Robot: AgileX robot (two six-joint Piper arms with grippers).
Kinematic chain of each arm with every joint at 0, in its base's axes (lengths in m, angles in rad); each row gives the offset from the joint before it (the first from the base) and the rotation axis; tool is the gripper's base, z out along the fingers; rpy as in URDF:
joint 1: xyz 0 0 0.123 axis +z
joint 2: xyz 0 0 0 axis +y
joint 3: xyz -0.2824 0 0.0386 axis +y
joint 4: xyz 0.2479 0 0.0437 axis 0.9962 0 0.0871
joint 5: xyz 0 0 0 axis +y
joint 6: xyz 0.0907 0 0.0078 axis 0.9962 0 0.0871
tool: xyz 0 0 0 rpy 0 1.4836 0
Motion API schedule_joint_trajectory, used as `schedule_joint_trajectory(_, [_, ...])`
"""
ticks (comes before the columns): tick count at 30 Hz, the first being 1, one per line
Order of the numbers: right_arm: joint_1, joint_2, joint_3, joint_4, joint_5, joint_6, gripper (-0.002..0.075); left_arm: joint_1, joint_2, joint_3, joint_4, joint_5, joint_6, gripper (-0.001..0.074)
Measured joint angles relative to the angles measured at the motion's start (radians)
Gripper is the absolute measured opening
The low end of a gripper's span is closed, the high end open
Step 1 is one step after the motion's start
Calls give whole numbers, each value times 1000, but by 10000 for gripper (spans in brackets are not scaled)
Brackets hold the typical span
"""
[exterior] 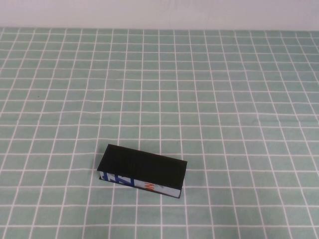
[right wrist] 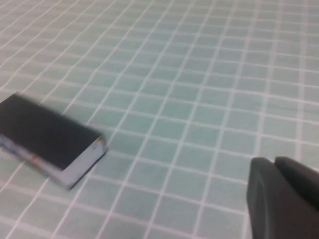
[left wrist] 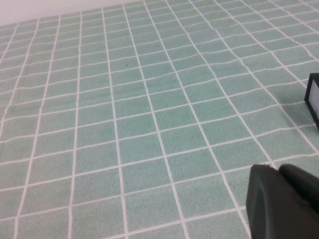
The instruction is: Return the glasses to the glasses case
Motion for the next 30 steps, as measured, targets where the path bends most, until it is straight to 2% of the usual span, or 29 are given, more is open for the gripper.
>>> schedule_joint_trajectory(15, [-326,-244,0,10,0,0,-12,0,0,0,2,0,-2,-2])
schedule_joint_trajectory(26, [-350,-275,16,18,-7,0,-11,0,0,0,2,0,-2,-2])
schedule_joint_trajectory(30, [-350,-275,80,108,-9,-17,-11,0,0,0,2,0,-2,-2])
